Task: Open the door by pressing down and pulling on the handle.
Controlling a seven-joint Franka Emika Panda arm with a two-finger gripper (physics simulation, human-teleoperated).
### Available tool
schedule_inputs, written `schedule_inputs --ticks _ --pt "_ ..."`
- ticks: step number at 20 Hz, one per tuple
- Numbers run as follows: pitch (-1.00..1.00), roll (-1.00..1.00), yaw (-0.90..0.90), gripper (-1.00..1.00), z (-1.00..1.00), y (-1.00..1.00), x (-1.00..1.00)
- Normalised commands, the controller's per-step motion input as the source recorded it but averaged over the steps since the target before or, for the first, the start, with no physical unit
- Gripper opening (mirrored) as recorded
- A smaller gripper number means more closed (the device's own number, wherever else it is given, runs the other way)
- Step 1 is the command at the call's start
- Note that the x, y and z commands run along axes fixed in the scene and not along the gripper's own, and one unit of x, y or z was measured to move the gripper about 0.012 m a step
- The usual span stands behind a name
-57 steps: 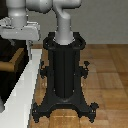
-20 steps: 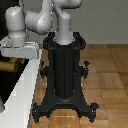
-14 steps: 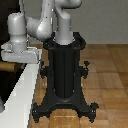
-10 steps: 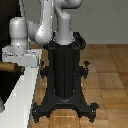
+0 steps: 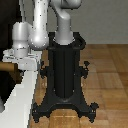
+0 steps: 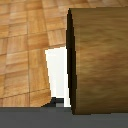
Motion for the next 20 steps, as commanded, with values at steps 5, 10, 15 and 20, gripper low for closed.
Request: schedule_inputs --ticks 5,10,15,20 --pt "-0.12 0.0 0.0 -1.0 -0.6 0.0 0.0" --pt "0.0 0.0 0.0 -1.0 0.0 0.4 0.0" --pt "0.0 0.0 0.0 -1.0 0.0 0.8 0.0" --pt "0.0 0.0 0.0 -1.0 0.0 1.0 0.0"
